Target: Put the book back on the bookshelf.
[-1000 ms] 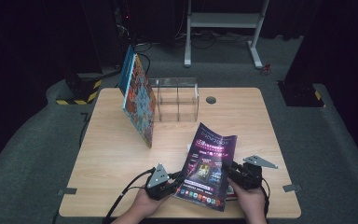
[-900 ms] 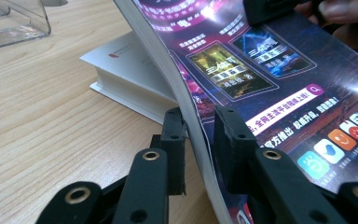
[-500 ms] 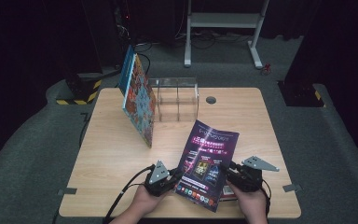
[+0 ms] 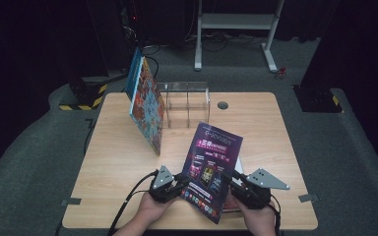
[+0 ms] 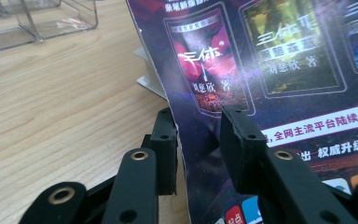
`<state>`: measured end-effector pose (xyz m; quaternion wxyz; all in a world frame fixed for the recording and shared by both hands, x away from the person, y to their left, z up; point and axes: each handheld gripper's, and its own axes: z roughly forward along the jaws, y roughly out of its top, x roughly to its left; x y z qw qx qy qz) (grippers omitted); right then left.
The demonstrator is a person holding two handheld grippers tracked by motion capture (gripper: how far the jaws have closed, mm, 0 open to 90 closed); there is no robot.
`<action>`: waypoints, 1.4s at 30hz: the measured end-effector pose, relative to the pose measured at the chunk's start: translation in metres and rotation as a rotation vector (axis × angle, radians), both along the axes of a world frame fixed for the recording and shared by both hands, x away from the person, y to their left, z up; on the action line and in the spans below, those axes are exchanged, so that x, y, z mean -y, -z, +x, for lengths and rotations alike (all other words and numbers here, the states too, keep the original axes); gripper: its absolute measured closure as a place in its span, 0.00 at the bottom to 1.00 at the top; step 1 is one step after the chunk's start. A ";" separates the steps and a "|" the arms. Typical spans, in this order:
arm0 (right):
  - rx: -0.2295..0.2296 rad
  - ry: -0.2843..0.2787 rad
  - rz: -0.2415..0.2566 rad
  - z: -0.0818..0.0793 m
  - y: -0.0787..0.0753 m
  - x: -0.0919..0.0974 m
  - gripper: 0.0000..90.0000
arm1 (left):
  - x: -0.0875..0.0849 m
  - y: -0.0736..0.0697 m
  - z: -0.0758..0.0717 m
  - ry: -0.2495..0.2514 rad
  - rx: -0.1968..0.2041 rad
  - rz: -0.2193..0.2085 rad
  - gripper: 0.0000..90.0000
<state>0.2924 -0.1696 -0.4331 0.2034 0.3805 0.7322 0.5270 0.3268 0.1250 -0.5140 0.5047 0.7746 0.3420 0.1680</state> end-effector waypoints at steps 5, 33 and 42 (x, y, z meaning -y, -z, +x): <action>0.047 -0.011 0.015 -0.006 -0.005 -0.009 0.82 | -0.006 -0.003 0.003 -0.025 0.012 -0.017 0.75; 0.204 -0.097 0.045 -0.014 -0.015 -0.041 0.91 | -0.020 0.002 0.020 -0.195 0.045 0.028 0.67; 0.214 -0.084 0.054 -0.017 -0.013 -0.042 0.91 | -0.017 0.004 0.017 -0.192 0.016 0.051 0.64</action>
